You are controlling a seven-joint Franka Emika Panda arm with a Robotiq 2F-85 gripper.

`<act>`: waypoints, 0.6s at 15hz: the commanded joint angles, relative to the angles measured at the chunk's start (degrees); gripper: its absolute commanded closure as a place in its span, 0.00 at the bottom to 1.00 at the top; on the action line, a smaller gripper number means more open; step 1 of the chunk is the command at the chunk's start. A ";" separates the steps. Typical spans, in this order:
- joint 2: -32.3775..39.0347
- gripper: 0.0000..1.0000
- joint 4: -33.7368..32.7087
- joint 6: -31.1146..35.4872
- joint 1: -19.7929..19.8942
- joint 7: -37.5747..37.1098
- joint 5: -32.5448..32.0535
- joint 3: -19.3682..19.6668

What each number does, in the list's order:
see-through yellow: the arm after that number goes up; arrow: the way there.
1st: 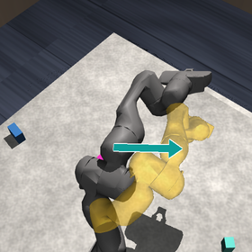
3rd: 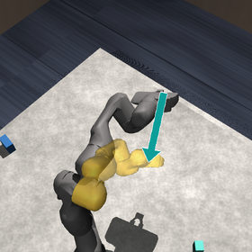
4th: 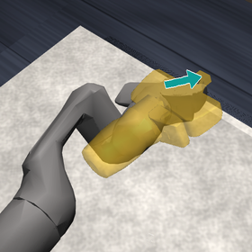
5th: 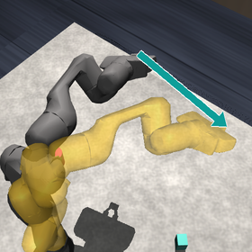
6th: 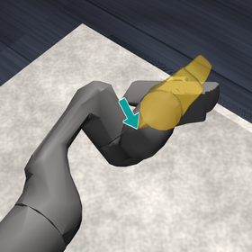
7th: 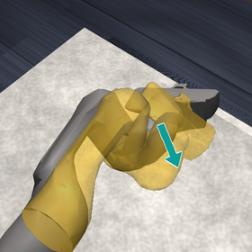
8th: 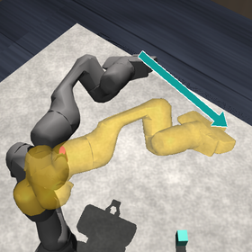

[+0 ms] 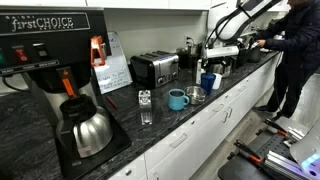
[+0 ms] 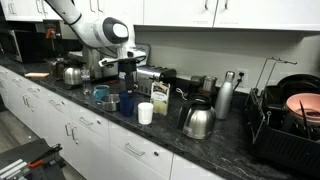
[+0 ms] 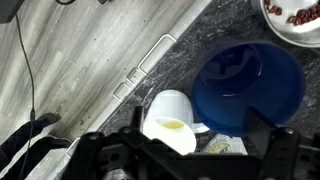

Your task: Move the deep blue cup to the left.

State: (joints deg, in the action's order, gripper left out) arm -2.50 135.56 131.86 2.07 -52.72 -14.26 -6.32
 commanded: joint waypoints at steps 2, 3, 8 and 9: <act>-0.63 0.00 0.56 -2.49 -1.43 -0.49 1.60 1.48; -0.60 0.00 0.66 -2.85 -1.57 -0.51 1.87 1.50; 0.91 0.26 0.98 -1.59 -2.50 -3.61 0.78 1.24; 1.18 0.28 0.86 -1.51 -2.72 -4.09 0.76 1.25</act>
State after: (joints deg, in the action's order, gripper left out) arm -2.19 136.90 130.10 0.31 -55.30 -13.66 -5.80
